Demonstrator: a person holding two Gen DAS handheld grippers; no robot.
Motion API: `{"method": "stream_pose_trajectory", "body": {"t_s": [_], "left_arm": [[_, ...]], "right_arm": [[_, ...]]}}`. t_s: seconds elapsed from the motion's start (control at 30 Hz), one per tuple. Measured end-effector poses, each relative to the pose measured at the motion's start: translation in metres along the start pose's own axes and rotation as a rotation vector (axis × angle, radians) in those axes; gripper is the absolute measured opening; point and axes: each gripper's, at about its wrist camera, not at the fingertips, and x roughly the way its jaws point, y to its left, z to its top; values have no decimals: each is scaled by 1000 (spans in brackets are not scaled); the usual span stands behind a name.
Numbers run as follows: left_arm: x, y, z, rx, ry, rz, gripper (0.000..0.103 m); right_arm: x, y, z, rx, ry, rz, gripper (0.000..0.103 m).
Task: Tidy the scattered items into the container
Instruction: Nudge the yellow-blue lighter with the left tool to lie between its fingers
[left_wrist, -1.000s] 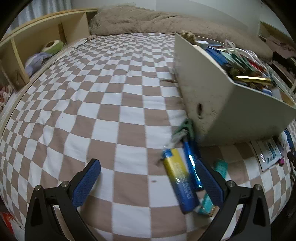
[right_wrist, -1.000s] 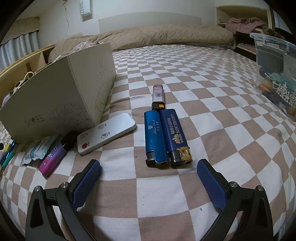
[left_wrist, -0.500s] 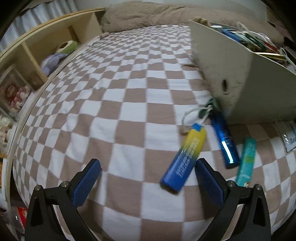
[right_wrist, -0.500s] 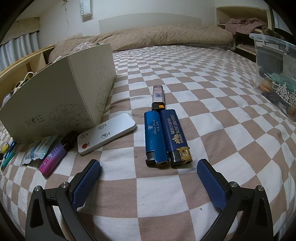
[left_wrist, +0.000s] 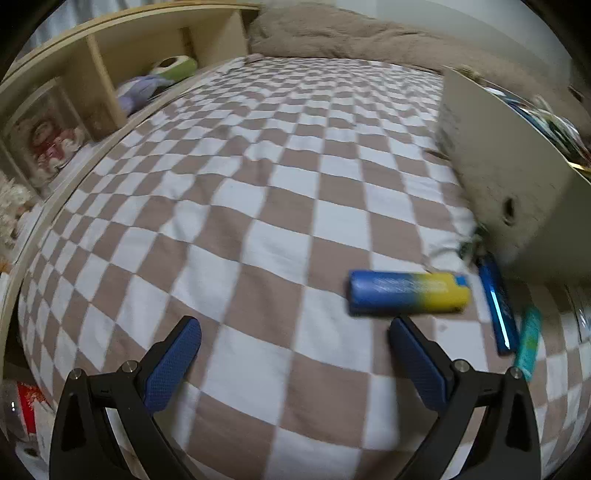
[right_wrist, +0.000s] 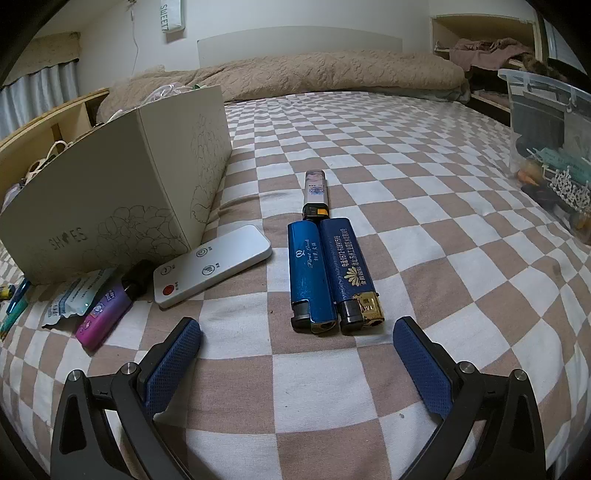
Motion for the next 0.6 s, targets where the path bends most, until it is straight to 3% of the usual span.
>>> {"method": "stream_pose_trajectory", "body": {"t_s": [0.17, 0.3, 0.6], "left_arm": [[-5, -24, -8, 51, -15, -29, 103], [-2, -35, -3, 35, -1, -52, 103], [14, -54, 11, -10, -11, -16, 103]], "right_arm": [[0, 1, 0, -2, -1, -4, 103], [0, 1, 0, -5, -3, -10, 103], [-1, 1, -1, -3, -9, -4, 103]]}}
